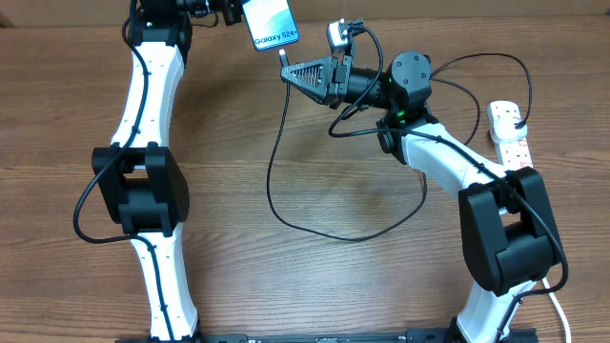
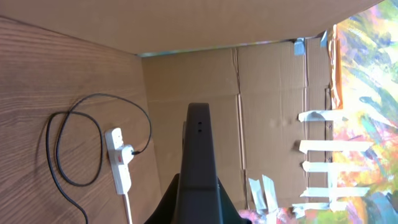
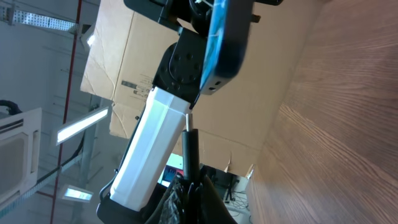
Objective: Plug charger to phone and switch on socket
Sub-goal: 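Push the plug into the phone's port with the right gripper, then open the right gripper, release the plug, and withdraw it rightward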
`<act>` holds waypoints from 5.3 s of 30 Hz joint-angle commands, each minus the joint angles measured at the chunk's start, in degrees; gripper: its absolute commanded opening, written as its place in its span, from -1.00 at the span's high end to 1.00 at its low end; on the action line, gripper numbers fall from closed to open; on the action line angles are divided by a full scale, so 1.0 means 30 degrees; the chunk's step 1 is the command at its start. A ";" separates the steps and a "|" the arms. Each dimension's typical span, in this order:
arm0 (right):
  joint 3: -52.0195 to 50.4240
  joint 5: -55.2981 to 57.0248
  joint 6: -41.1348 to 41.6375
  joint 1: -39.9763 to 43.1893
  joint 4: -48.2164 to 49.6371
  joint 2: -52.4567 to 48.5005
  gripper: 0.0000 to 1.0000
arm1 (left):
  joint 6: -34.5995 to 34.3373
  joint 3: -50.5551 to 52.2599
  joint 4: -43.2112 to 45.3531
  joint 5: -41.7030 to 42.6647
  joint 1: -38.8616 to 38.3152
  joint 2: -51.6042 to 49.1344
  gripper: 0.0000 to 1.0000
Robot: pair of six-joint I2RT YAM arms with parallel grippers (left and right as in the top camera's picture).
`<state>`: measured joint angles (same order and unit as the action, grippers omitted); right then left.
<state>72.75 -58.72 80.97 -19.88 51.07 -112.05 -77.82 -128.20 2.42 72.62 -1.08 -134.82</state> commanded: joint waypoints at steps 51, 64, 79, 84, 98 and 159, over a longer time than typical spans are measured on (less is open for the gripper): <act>0.0168 -0.0299 0.0066 0.0452 -0.0481 0.0058 0.92 | 0.0882 -0.0430 0.0124 0.1333 -0.0809 0.0153 0.91; 0.0168 -0.0131 0.0561 0.0685 -0.0488 0.0058 0.92 | 0.0882 -0.0430 0.0131 0.1239 -0.1115 0.0153 0.91; 0.0168 0.0051 0.0568 0.1297 -0.0488 0.0058 0.92 | 0.1173 -0.0437 0.0131 0.2259 -0.2004 0.0153 0.91; 0.0168 0.0058 0.0576 0.1639 -0.0488 0.0058 0.92 | 0.1377 -0.0430 0.0138 0.2747 -0.2251 0.0153 0.92; 0.0160 0.0277 0.0568 0.1676 -0.0495 0.0058 0.92 | 0.1530 -0.0430 0.0131 0.2892 -0.2579 0.0153 0.91; 0.0109 0.9675 -1.7806 0.4189 -2.6833 0.0051 -1.00 | 1.7056 -0.0415 -2.2032 -1.2065 -0.2703 -0.0219 0.91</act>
<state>72.75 -39.77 29.71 -7.27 -28.38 -112.05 -31.66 -128.42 -62.17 46.35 -6.74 -135.04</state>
